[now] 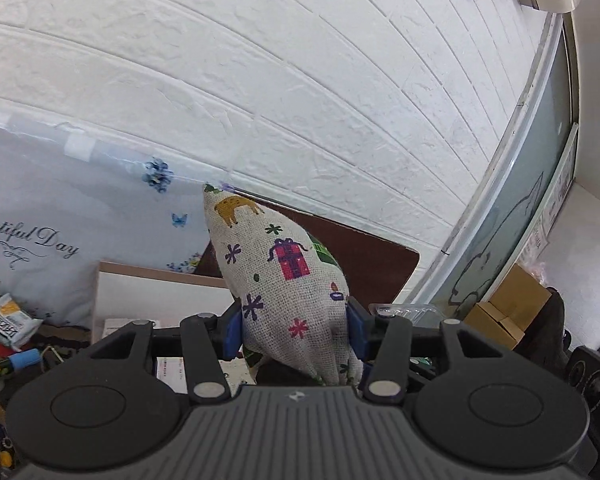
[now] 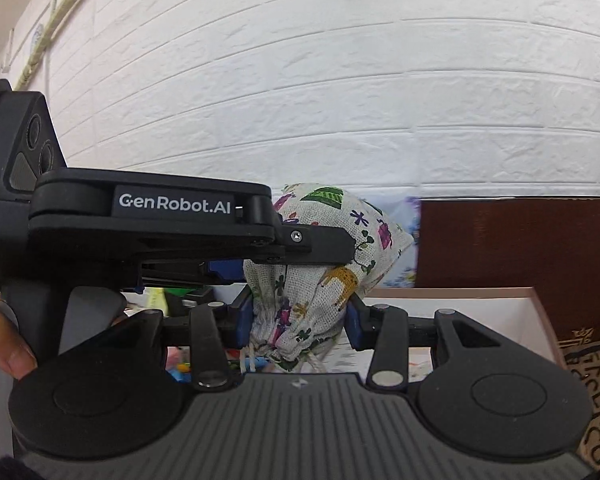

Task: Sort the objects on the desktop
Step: 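Lift and carry the cloth bag over the cardboard box with both grippers, then lower the cloth bag into the cardboard box and open both grippers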

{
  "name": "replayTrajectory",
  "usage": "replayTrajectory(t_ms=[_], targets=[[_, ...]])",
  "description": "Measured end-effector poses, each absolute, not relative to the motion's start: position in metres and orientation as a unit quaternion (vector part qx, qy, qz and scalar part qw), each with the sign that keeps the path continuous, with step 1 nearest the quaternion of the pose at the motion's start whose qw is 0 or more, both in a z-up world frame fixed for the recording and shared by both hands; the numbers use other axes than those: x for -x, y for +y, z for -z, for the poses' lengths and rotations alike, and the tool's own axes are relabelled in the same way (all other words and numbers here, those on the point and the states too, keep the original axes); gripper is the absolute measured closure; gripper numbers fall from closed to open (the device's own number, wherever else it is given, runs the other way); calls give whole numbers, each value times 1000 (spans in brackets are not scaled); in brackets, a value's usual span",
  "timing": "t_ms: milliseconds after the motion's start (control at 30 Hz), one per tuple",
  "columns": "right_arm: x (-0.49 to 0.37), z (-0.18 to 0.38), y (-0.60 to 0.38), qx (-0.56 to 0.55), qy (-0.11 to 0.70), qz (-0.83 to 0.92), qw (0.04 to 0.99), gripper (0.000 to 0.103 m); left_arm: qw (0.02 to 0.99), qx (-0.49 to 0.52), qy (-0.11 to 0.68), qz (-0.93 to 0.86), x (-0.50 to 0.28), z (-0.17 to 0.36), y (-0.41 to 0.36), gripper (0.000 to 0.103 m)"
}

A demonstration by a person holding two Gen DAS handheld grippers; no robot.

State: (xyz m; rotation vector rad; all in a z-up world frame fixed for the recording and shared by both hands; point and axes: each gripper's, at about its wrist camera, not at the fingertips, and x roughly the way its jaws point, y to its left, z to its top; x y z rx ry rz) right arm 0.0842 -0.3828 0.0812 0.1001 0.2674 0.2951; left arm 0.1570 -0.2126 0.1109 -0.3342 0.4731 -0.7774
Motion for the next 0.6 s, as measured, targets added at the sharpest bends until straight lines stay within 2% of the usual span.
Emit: replayTrajectory(t_ms=[267, 533, 567, 600], targets=[[-116, -51, -433, -51, 164, -112, 979, 60, 859, 166, 279, 396, -199, -71, -264, 50], [-139, -7, -455, -67, 216, -96, 969, 60, 846, 156, 335, 385, -223, -26, -282, 48], [-141, -2, -456, -68, 223, -96, 968, 60, 846, 153, 343, 379, -225, -22, -284, 41], [-145, 3, -456, -69, 230, -95, 966, 60, 846, 149, 350, 373, -227, -19, -285, 30]])
